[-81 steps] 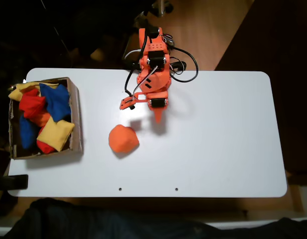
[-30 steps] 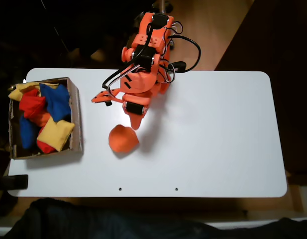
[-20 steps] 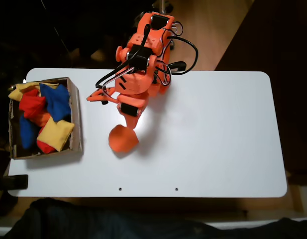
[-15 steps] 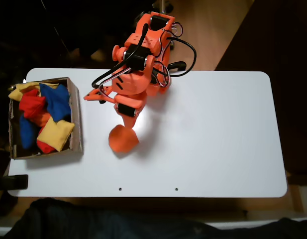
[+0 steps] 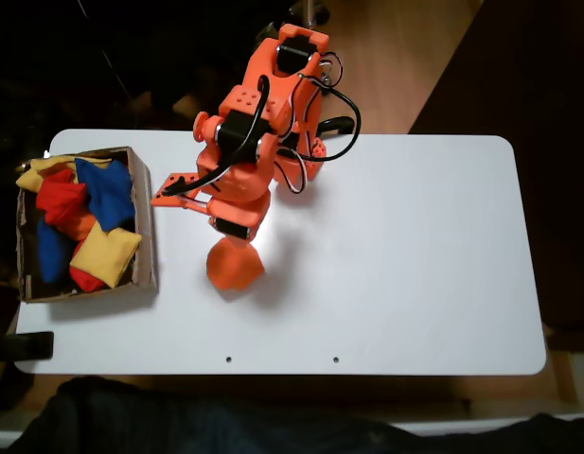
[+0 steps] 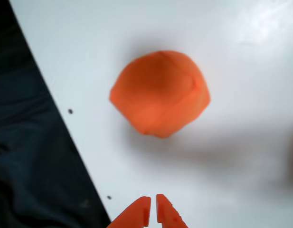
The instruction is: Grasp a bag and put it in the box.
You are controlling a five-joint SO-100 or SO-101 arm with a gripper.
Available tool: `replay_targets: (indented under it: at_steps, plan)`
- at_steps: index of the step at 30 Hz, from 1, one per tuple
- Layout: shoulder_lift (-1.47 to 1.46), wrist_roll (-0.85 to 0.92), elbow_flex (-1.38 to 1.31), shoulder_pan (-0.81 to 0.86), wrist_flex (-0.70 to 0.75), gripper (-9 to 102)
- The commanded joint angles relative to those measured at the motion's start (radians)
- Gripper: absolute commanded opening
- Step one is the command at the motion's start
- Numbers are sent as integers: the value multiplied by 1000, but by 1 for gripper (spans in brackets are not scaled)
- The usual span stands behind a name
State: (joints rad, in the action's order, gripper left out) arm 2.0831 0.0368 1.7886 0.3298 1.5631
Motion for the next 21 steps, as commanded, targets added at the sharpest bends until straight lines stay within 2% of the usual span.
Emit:
replay_targets:
  at_steps: [1,12,21]
  plan:
    - [-18,15,-64,8,17,0]
    - [-120,152,-183,26,97,0]
    - [-176,347,-212,60,101,1]
